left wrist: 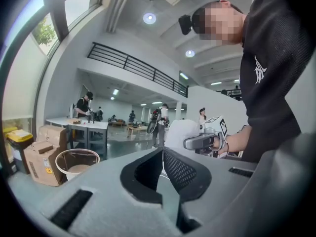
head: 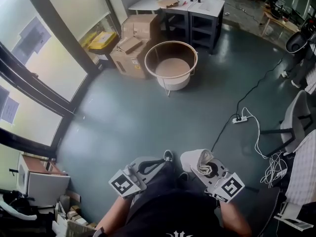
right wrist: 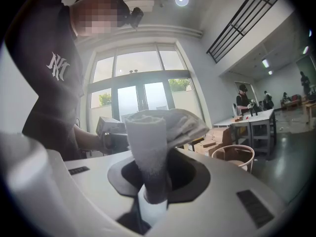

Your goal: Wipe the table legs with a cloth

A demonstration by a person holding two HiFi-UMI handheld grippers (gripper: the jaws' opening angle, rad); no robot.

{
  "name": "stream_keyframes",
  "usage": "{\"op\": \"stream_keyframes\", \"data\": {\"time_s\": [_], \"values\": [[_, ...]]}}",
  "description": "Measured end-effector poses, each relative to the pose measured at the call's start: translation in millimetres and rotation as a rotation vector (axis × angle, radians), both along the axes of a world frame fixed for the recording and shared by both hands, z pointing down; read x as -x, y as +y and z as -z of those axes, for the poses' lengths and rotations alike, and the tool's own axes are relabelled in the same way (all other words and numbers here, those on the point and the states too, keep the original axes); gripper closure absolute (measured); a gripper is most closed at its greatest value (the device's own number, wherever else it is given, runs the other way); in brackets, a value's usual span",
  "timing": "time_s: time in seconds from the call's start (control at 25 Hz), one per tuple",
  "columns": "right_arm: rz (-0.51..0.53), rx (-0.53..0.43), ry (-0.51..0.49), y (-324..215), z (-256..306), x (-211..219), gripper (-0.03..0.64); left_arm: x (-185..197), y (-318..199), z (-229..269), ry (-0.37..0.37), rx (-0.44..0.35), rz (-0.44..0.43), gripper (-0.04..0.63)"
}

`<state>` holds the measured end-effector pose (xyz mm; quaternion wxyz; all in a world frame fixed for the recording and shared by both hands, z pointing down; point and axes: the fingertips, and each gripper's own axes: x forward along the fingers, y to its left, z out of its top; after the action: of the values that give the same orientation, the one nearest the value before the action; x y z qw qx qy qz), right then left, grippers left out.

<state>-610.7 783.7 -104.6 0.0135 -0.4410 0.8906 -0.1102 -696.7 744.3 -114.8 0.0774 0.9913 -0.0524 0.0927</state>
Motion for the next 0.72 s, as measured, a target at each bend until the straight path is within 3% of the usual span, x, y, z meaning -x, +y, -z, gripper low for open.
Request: {"op": "stream_keyframes", "data": {"time_s": [0.32,0.72], "values": [[-0.048,0.058,0.004,-16,-10,-22,0.541,-37,-47,-2,0.043,0.003,-0.055,0.589],[-0.137,0.065,0.071,-110,-3,-51,0.541,-55,-129,-9,0.057,0.017,-0.083,0.589]]}}
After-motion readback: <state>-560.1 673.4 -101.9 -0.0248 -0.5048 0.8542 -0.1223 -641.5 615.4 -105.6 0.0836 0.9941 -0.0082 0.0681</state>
